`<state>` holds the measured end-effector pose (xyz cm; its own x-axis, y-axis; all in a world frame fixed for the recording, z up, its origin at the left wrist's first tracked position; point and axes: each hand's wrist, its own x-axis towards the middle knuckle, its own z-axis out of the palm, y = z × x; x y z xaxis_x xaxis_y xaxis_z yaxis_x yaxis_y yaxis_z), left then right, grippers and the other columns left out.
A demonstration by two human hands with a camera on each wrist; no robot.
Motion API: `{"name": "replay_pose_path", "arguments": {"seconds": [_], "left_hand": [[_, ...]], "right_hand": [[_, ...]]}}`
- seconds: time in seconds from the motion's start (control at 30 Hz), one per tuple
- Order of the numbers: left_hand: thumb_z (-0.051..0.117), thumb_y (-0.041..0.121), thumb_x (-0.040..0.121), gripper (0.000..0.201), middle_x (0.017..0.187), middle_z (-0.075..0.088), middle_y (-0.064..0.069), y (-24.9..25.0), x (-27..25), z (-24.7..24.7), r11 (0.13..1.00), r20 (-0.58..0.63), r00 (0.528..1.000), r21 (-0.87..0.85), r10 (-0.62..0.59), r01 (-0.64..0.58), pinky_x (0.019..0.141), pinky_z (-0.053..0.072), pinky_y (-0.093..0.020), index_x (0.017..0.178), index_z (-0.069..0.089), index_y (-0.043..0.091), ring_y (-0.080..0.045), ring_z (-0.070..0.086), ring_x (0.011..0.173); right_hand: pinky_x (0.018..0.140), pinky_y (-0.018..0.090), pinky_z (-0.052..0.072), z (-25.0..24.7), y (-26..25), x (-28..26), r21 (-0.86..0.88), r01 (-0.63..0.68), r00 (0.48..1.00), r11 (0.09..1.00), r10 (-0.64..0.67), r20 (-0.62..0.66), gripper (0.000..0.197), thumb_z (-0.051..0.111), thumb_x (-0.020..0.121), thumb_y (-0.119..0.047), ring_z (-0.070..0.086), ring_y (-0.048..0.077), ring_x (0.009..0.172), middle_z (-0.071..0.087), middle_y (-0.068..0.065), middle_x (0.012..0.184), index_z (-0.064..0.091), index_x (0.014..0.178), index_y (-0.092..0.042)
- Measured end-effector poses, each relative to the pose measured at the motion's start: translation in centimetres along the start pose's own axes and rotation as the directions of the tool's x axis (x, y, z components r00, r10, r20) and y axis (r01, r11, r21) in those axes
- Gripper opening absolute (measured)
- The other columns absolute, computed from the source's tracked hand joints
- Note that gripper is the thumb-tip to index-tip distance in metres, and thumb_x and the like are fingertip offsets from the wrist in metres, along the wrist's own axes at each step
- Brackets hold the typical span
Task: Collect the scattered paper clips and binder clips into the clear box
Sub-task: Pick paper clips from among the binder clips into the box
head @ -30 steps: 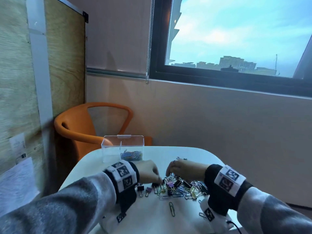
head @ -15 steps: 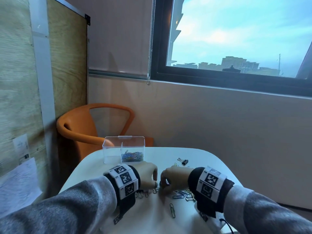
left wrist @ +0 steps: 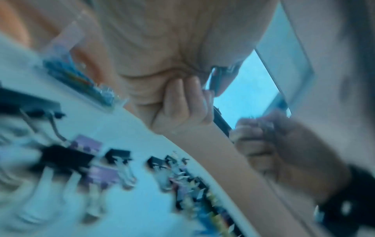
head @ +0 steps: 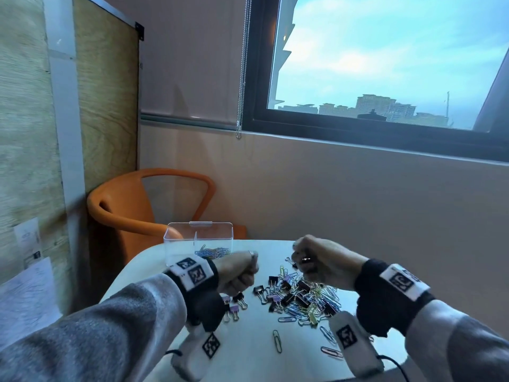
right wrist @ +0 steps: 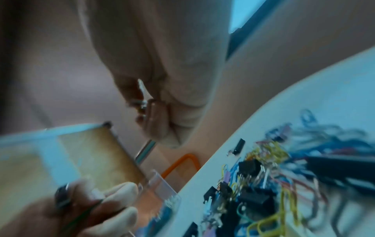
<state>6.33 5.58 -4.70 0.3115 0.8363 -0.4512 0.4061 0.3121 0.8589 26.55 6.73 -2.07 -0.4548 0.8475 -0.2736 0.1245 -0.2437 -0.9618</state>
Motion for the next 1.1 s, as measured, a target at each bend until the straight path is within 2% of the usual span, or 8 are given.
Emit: {"name": "replay_pose_path", "arguments": {"seconds": [0.13,0.3,0.43,0.53,0.67,0.77,0.9,1.1], "left_hand": [[0.031,0.013,0.067,0.014,0.048,0.03,0.001,1.1,-1.0,0.3,0.87,0.06,0.989,-0.485,0.137,-0.091,0.041,0.016,-0.011,0.056,0.038,0.016,-0.01,0.024,0.035],[0.034,0.026,0.089,0.034,0.047,0.032,0.005,1.2,-0.5,1.8,0.889,0.106,0.991,-0.456,0.083,-0.025,0.037,0.014,-0.011,0.055,0.037,0.019,-0.007,0.025,0.033],[0.054,0.024,0.091,0.015,0.056,0.042,0.006,1.0,-0.9,3.2,0.974,0.11,0.992,0.211,0.057,-0.079,0.041,0.025,-0.017,0.08,0.058,0.017,-0.006,0.032,0.044],[0.073,0.037,0.076,0.037,0.07,0.045,0.012,0.5,-1.7,4.3,0.714,0.181,0.975,0.666,0.126,-0.216,0.056,0.032,-0.019,0.11,0.064,0.025,-0.003,0.04,0.061],[0.078,0.035,0.071,0.045,0.088,0.051,0.008,0.1,-1.9,5.1,0.534,0.178,0.965,0.806,0.191,-0.254,0.068,0.036,-0.02,0.112,0.065,0.023,-0.009,0.046,0.078],[0.077,0.033,0.073,0.033,0.108,0.063,-0.005,0.1,-1.5,5.1,0.529,0.147,0.965,0.813,0.219,-0.244,0.073,0.035,-0.021,0.102,0.071,0.019,-0.014,0.051,0.089],[0.07,0.036,0.08,0.029,0.067,0.057,0.006,-0.1,-1.5,5.1,0.532,0.116,0.982,0.827,0.149,-0.178,0.057,0.036,-0.019,0.099,0.072,0.014,-0.005,0.049,0.063],[0.051,0.024,0.095,0.009,0.123,0.058,-0.014,-0.2,-1.0,5.2,0.55,0.019,0.986,0.828,0.166,-0.108,0.061,0.038,-0.016,0.096,0.045,0.018,-0.015,0.044,0.088]], "right_hand": [[0.039,0.018,0.02,-1.6,0.8,-1.0,0.392,0.013,0.999,0.92,-0.026,0.027,0.018,0.037,0.085,-0.021,0.027,0.01,0.044,0.04,0.0,0.06,0.044,0.069,-0.017],[0.039,0.018,0.023,-2.0,2.8,-1.3,0.007,-0.081,0.994,0.997,0.081,-0.078,0.034,0.041,0.098,-0.036,0.031,0.008,0.042,0.045,-0.002,0.056,0.046,0.069,-0.017],[0.043,0.016,0.028,-0.5,3.3,-1.5,-0.694,-0.105,0.994,0.712,0.053,-0.096,0.026,0.039,0.099,-0.025,0.036,0.001,0.042,0.049,-0.004,0.066,0.061,0.091,-0.013],[0.051,0.017,0.037,0.9,3.3,-1.6,-0.944,-0.075,0.997,0.323,-0.007,-0.081,0.035,0.053,0.091,-0.04,0.046,0.002,0.056,0.063,0.001,0.09,0.063,0.108,-0.011],[0.064,0.031,0.05,1.8,3.8,-1.3,-0.987,-0.118,0.993,0.11,0.019,-0.117,0.055,0.067,0.078,-0.048,0.055,0.02,0.071,0.069,0.013,0.104,0.064,0.109,-0.003],[0.039,0.015,0.041,1.9,3.7,-0.7,-0.984,-0.131,0.991,0.123,0.044,-0.126,0.047,0.067,0.08,-0.045,0.044,0.008,0.053,0.063,0.003,0.086,0.067,0.108,-0.007],[0.034,0.01,0.035,1.5,3.9,0.1,-0.972,-0.116,0.993,0.207,0.041,-0.11,0.031,0.067,0.083,-0.034,0.045,0.001,0.053,0.069,0.0,0.087,0.07,0.104,-0.011],[0.049,0.013,0.033,1.8,4.1,0.8,-0.986,-0.057,0.998,0.156,0.034,-0.053,0.029,0.061,0.088,-0.026,0.049,0.01,0.061,0.072,0.007,0.098,0.068,0.108,-0.006]]}}
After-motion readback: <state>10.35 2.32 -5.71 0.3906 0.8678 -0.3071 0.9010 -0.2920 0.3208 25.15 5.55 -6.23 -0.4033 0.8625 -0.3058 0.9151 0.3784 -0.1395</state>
